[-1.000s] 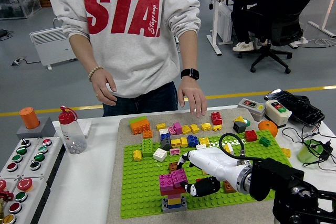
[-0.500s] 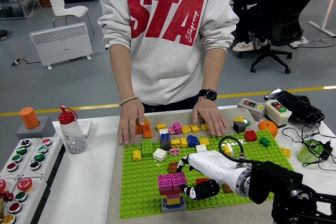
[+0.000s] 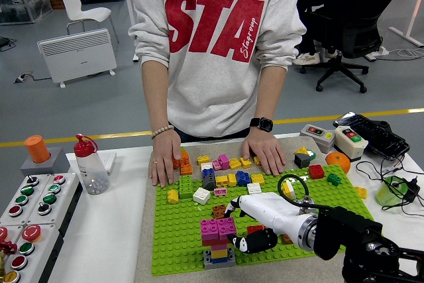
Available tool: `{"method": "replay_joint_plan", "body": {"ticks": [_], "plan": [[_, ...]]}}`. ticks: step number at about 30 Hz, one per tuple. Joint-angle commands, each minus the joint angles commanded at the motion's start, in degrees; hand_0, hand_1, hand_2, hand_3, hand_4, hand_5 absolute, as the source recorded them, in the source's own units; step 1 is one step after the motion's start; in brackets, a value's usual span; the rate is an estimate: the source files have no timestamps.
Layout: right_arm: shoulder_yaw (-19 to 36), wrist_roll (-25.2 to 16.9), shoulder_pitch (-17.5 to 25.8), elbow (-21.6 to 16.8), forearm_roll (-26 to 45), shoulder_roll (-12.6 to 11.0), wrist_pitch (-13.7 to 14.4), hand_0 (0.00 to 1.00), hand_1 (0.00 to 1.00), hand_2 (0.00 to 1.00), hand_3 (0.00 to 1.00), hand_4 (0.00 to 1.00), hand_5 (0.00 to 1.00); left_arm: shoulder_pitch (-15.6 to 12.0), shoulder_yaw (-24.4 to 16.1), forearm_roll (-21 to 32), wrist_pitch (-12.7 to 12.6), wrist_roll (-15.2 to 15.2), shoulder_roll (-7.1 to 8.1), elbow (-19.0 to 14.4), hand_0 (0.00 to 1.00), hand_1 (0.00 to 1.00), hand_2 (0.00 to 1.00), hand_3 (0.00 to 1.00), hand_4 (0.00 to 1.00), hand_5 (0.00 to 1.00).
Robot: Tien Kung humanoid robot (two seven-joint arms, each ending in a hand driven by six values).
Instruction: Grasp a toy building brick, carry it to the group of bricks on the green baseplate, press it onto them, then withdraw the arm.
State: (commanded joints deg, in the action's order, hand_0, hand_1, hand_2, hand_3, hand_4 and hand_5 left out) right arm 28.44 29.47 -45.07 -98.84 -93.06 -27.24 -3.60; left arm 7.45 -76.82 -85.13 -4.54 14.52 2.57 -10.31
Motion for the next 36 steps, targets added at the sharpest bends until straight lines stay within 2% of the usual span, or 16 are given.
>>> {"method": "replay_joint_plan", "body": {"ticks": [12,36], "plan": [[0.6,0.2,0.2,0.2,-0.2,0.3,0.8,0.674,0.712,0.809,0.597,0.521,0.289,-0.1,-0.1,-0.2,0.0,0.1,-0.05,0.0,0.653,0.689,0.672,0.577,0.282,0.998],[-0.3,0.1,0.1,0.8,0.4,0.5,0.2,0.675,0.712,0.81,0.598,0.52,0.292,-0.3,-0.1,-0.2,0.0,0.1,-0.03,0.0,0.653,0.689,0.672,0.576,0.282,0.998]]}}
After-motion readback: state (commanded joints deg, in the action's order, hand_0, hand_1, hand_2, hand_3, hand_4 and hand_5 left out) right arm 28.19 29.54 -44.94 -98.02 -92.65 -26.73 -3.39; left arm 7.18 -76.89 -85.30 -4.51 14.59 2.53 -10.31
